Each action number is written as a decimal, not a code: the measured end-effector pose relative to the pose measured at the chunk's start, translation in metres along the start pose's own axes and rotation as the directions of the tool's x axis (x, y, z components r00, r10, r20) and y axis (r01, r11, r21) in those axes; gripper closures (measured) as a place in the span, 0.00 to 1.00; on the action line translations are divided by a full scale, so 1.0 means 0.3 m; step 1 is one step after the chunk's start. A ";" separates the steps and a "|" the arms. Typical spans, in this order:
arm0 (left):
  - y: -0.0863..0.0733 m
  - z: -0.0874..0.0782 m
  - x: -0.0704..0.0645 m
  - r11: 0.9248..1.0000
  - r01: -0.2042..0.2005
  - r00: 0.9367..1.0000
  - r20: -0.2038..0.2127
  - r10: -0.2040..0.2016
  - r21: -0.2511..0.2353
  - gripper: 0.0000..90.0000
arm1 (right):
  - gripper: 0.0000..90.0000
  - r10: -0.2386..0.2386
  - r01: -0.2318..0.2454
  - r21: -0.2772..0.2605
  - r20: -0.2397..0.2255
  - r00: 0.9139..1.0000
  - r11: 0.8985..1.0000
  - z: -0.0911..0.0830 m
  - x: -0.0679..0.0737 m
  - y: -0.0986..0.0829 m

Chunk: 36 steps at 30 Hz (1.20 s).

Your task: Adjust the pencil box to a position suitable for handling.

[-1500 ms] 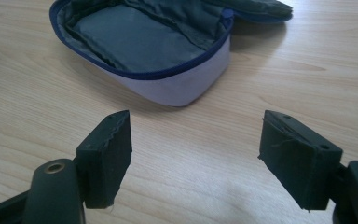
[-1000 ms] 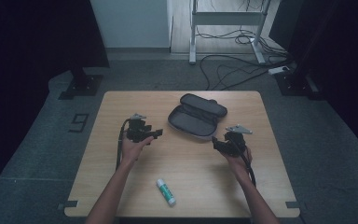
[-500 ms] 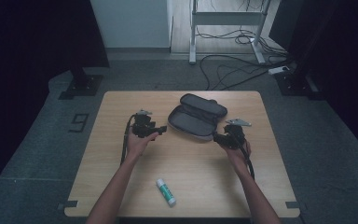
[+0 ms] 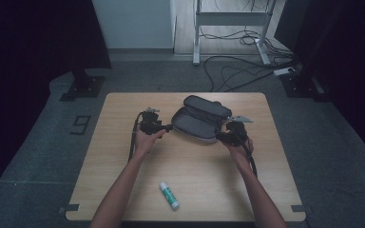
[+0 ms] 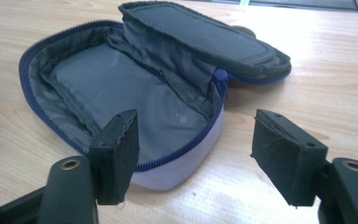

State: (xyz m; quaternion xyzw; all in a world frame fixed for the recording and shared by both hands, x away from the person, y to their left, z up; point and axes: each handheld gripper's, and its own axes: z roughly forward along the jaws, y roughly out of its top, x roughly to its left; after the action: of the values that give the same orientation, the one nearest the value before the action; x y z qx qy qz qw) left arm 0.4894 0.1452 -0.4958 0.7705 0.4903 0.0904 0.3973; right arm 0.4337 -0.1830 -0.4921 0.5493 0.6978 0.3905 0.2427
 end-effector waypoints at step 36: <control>0.082 0.155 0.021 1.000 -0.010 0.998 -0.056 0.011 0.024 0.39 | 0.39 0.006 -0.008 0.066 0.032 0.999 0.998 0.153 -0.019 0.031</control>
State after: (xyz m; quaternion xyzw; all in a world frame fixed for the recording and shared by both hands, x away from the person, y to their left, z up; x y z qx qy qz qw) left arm 0.5340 0.1212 -0.5112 0.7750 0.4982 0.1081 0.3736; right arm 0.4757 -0.1747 -0.5116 0.5655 0.7046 0.3592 0.2341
